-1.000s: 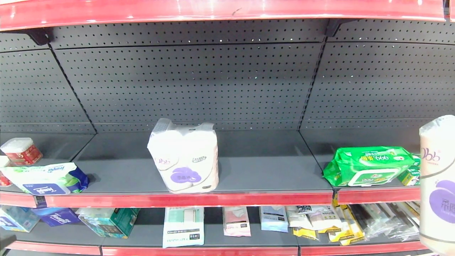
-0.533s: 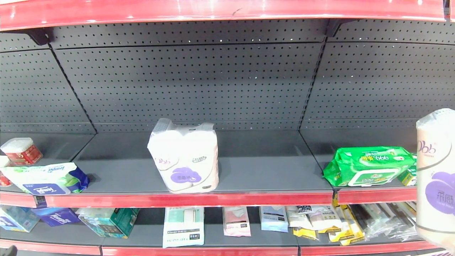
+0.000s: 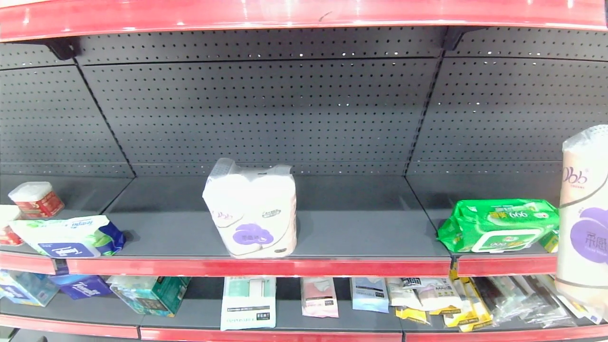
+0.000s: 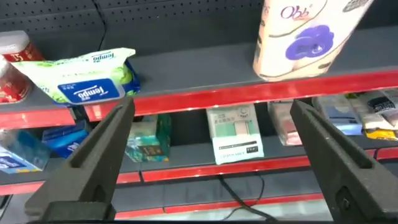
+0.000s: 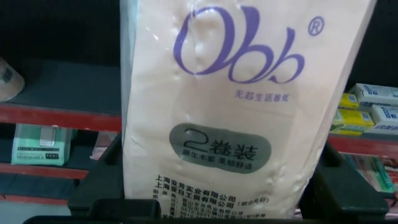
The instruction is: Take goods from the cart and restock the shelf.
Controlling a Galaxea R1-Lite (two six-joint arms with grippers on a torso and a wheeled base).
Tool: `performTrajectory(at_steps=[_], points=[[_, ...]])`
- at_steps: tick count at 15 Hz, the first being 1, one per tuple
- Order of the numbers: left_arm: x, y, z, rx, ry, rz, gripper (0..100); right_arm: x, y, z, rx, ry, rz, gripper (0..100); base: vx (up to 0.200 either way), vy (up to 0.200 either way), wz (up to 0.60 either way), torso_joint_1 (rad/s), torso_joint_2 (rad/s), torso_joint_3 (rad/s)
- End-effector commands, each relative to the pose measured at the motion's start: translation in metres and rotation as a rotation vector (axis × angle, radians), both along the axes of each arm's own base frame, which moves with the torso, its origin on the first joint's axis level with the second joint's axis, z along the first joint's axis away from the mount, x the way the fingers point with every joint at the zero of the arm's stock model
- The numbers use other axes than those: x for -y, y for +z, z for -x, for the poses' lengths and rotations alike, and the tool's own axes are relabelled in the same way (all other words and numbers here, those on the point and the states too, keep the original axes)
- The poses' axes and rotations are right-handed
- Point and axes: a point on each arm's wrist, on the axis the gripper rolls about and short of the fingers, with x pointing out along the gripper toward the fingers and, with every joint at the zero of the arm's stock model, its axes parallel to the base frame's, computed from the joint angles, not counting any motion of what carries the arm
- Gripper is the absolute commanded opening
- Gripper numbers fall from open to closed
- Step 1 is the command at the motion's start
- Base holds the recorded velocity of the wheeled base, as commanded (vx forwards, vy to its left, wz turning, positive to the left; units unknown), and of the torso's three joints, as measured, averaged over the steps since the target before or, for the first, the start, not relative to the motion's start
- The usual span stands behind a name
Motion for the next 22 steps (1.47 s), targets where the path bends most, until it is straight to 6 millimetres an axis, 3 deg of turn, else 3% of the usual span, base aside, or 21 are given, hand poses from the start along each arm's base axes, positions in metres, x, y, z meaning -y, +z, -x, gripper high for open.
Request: performTrajectory(at_steps=[1, 6, 9, 12, 14, 15, 17, 22], points=[[0.000, 0.000, 0.000, -0.001, -0.001, -0.006, 100, 0.000, -0.001, -0.003, -0.017, 0.002, 0.001, 0, 0.000, 0.000, 0.60, 0.002, 0.00, 0.002], [0.000, -0.002, 0.007, 0.039, -0.013, -0.018, 100, -0.001, 0.002, -0.011, -0.011, 0.003, -0.004, 0, 0.000, 0.000, 0.36, 0.004, 0.01, -0.002], [0.000, -0.016, 0.016, 0.074, -0.066, -0.014, 100, -0.003, 0.008, -0.036, 0.021, 0.024, -0.010, 0, 0.000, 0.000, 0.00, 0.000, 0.00, 0.000], [0.000, -0.040, 0.022, 0.093, -0.065, -0.009, 100, -0.008, 0.000, -0.061, -0.043, 0.157, -0.039, 0, 0.000, 0.000, 0.00, 0.000, 0.00, 0.000], [0.000, -0.066, 0.028, 0.141, -0.059, 0.003, 100, -0.010, -0.004, -0.082, -0.056, 0.162, -0.065, 0, 0.000, 0.000, 0.00, 0.000, 0.00, 0.000], [0.000, -0.068, 0.026, 0.154, -0.032, 0.055, 100, -0.010, -0.008, -0.101, -0.045, 0.166, -0.080, 0, 0.000, 0.000, 0.00, 0.000, 0.00, 0.000], [0.000, -0.068, 0.026, 0.153, -0.023, 0.084, 100, -0.005, -0.017, -0.116, -0.076, 0.171, -0.085, 0, 0.000, 0.000, 0.00, 0.000, 0.00, 0.000], [0.000, -0.068, 0.022, 0.117, 0.018, 0.017, 100, 0.001, -0.028, -0.119, -0.118, 0.142, -0.090, 0, 0.000, 0.000, 0.00, 0.000, 0.00, 0.000]])
